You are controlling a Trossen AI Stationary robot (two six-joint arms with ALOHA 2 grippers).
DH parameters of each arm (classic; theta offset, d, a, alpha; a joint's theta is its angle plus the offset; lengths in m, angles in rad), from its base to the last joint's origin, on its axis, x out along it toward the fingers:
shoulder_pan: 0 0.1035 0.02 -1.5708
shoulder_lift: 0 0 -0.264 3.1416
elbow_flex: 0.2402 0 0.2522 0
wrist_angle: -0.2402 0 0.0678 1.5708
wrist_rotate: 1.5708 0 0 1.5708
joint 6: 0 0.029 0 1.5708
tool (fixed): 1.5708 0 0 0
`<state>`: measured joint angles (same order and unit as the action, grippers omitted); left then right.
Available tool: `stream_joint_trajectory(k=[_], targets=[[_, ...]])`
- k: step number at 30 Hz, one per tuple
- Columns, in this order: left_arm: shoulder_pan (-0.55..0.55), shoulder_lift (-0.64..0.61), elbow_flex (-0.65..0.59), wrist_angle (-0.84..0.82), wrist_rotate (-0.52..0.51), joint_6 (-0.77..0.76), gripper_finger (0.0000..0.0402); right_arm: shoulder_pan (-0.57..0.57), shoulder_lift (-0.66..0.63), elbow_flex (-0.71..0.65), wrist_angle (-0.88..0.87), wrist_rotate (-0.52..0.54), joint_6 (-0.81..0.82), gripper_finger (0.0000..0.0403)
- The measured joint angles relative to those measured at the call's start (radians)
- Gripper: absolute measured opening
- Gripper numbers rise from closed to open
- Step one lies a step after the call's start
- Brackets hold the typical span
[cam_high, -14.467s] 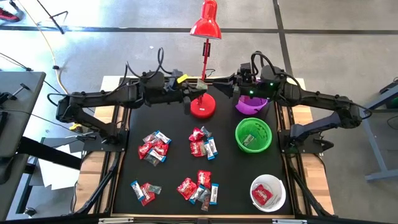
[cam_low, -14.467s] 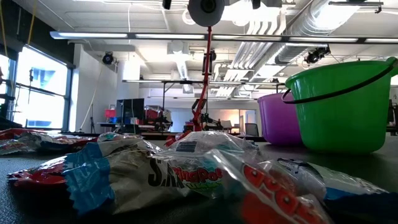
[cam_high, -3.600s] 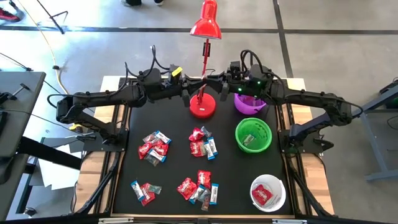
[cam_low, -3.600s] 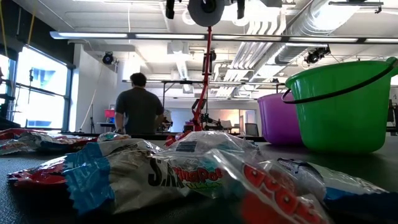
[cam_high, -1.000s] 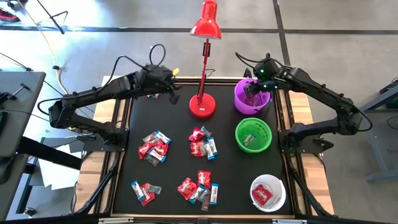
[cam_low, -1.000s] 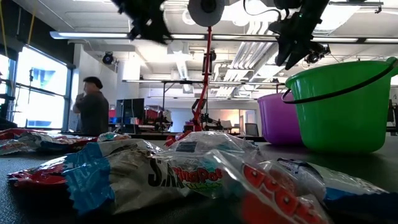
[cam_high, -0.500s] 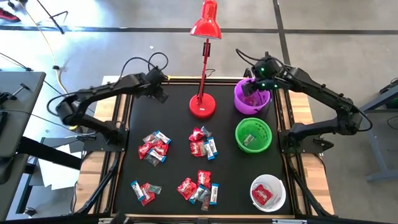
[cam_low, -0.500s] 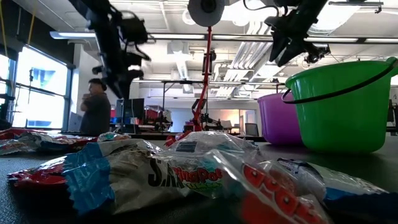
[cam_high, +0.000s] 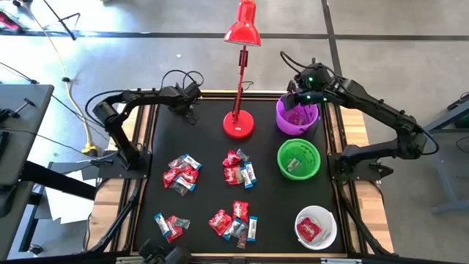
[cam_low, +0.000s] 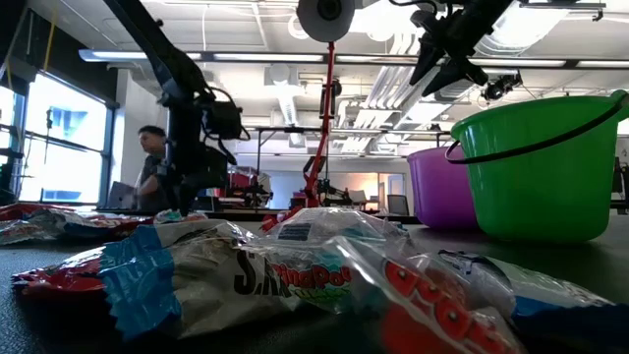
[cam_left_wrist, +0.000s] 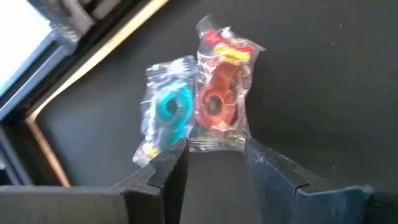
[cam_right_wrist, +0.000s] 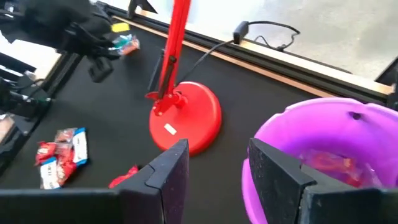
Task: Organize candy in baskets
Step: Put the orange gummy into the violet bucket
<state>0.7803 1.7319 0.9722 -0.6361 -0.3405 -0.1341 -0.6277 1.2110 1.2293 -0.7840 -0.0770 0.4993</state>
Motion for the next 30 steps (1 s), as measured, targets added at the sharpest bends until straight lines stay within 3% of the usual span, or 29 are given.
stream_joint_trajectory(k=[12, 18, 30], targets=[[0.001, 0.015, 0.0, 0.097, 0.029, 0.007, 0.0145, 0.0, 0.0, 0.0, 0.014, -0.006, 0.026, 0.0161], [0.02, 0.015, 0.0, 0.169, 0.139, 0.022, 0.0145, 0.0, 0.0, 0.0, 0.038, -0.006, 0.026, 0.0161], [0.071, 0.015, 0.0, 0.223, 0.178, -0.046, 0.0145, 0.027, 0.0, 0.0, 0.049, -0.006, 0.038, 0.0161]])
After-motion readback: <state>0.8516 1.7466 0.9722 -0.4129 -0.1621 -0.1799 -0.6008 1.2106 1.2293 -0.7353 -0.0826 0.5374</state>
